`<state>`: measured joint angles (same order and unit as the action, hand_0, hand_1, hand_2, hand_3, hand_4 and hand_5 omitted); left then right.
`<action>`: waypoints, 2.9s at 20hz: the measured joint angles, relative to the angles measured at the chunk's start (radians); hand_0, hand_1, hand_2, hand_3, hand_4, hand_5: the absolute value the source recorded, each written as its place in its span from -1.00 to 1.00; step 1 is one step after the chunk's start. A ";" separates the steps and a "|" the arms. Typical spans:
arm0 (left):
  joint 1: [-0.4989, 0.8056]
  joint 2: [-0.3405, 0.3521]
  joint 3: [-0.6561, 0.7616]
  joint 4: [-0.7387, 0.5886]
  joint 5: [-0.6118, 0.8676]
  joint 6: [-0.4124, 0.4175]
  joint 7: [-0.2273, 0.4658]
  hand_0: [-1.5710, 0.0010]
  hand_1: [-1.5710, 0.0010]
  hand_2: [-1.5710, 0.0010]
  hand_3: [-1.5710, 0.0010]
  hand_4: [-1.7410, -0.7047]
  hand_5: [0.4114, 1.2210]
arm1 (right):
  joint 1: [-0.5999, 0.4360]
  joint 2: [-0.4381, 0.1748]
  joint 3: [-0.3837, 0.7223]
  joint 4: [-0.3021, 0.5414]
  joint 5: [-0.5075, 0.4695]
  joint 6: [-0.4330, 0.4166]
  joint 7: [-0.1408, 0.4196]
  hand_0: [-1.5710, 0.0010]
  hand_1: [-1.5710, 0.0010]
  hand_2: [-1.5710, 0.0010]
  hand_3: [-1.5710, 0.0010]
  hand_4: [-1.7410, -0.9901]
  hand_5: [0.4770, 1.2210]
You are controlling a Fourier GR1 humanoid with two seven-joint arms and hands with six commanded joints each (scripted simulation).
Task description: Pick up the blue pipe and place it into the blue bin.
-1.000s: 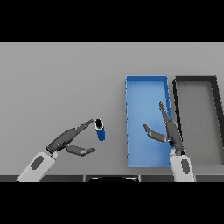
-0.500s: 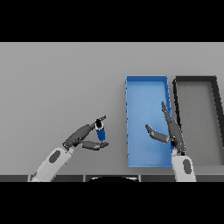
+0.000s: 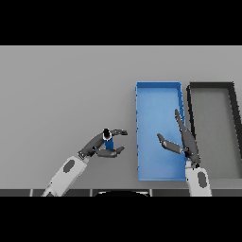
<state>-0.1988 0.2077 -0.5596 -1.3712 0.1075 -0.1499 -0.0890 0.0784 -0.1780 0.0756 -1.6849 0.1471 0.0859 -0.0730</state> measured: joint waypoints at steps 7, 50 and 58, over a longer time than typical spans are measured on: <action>0.016 -0.039 -0.018 0.010 -0.003 0.009 -0.052 -0.62 -0.69 -0.74 -0.68 -0.70 0.77 | 0.013 0.002 0.010 0.002 0.012 0.002 -0.005 1.00 1.00 1.00 1.00 0.50 -0.78; -0.008 -0.163 0.028 -0.224 -0.150 -0.081 0.042 -1.00 -1.00 -1.00 -1.00 -0.48 1.00 | -0.270 -0.270 0.052 -0.262 -0.376 0.396 0.149 1.00 1.00 1.00 1.00 0.36 -0.86; -0.011 -0.182 0.056 -0.211 -0.176 -0.113 0.035 -1.00 -1.00 -1.00 -1.00 -0.49 1.00 | -0.385 -0.264 0.168 -0.292 -0.503 0.478 0.293 1.00 1.00 1.00 1.00 0.39 -0.87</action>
<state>-0.2097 0.0256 -0.5039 -1.5821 -0.0685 -0.2632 -0.0541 -0.3064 -0.4415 0.2432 -1.9769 -0.3561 0.5638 0.2203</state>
